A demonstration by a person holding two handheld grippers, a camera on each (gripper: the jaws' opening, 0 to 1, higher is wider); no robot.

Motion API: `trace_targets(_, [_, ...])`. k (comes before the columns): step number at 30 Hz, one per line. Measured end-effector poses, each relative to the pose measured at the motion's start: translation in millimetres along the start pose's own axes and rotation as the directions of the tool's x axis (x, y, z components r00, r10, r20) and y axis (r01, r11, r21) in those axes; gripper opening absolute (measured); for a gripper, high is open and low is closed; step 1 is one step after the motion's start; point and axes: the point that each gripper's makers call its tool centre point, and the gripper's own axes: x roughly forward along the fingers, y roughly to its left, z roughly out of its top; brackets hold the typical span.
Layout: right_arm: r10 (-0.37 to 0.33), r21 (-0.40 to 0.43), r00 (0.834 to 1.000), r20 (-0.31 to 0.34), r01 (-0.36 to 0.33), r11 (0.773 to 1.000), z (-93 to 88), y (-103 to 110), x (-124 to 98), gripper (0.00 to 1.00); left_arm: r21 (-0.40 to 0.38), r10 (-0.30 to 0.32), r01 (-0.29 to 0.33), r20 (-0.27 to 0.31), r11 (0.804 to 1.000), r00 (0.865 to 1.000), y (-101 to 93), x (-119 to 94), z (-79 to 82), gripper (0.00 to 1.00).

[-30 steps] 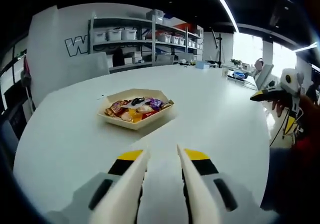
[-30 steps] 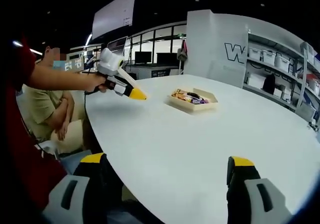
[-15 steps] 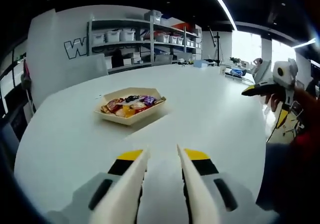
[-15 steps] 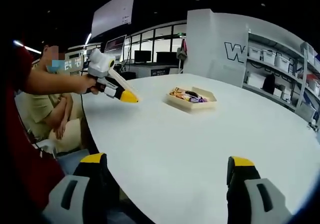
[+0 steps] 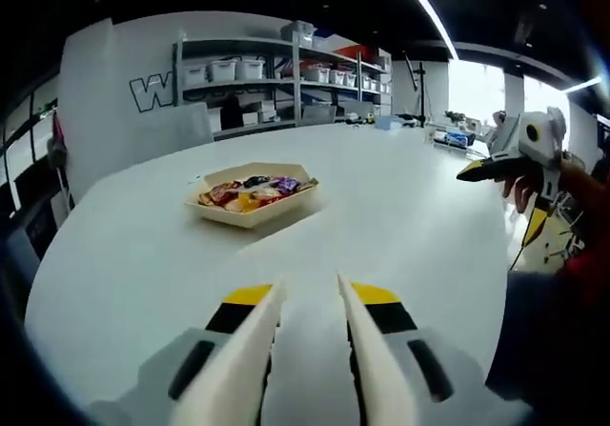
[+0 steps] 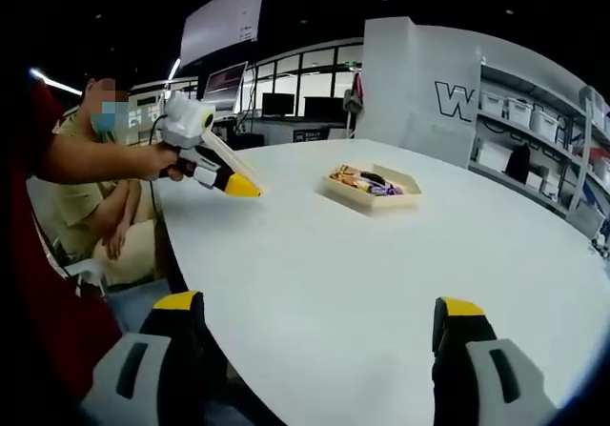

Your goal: Place the target food into the container with the food tongs after gripping and lifting it, then release it inside without dropping or visibly crushing the food.

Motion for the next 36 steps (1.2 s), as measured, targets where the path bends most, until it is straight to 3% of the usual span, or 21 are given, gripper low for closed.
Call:
trace_targets(11, [0.022,-0.007,1.000,-0.007,-0.022,1.000,-0.1,5.5,9.4,0.99,-0.001,0.018,-0.018,0.007,1.000,1.000,2.1,-4.5,-7.1,0.28])
trace_targets(22, [0.056,-0.026,0.998,0.011,-0.056,0.998,12.6,11.2,25.2,0.99,-0.008,0.014,-0.014,0.019,1.000,1.000,-2.0,-6.7,-10.7,0.28])
trace_targets(31, [0.095,-0.053,0.994,0.047,-0.092,0.994,26.4,21.7,38.3,0.99,-0.020,-0.050,0.051,0.051,0.998,0.997,-19.1,-9.5,-1.5,0.28])
trace_targets(36, [0.138,-0.089,0.989,0.062,-0.132,0.987,30.4,30.9,44.0,0.91,-0.032,-0.118,0.121,0.069,0.992,0.991,-35.2,-9.5,-0.2,0.28])
